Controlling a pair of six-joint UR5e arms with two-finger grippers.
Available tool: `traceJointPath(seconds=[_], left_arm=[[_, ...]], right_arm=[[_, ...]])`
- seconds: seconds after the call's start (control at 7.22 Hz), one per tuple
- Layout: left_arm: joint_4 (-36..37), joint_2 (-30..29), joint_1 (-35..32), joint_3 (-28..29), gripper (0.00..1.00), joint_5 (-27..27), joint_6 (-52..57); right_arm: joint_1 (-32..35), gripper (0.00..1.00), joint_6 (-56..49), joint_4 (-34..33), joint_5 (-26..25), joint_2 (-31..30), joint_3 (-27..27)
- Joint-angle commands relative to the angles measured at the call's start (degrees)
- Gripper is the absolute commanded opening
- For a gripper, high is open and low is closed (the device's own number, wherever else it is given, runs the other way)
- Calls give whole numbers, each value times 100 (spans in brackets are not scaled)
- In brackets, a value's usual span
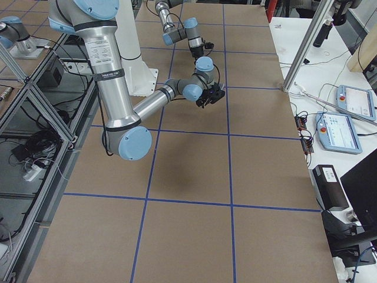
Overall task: Fold towel twice with both arms
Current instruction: 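Lift the strip end with the left gripper and fold it farther over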
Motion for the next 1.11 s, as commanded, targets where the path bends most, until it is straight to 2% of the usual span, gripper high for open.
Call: traceJointPath(seconds=[0.0, 0.42, 0.69, 0.83, 0.97], left_arm=[[-16, -565, -320, 680, 0, -12, -108], [-77, -1059, -664, 1569, 0, -30, -64], [-77, -1201, -717, 1799, 0, -39, -64], [-103, -1210, -717, 1878, 4, -21, -64], [-278, -1280, -752, 2053, 99, -12, -64]], right_arm=[[22, 100, -40, -1, 34, -11, -2], [40, 100, -102, 7, 34, -11, -115], [66, 100, -146, 7, 25, -2, -152], [66, 100, -146, 7, 25, -2, -152], [66, 100, -137, 7, 25, -2, -152]])
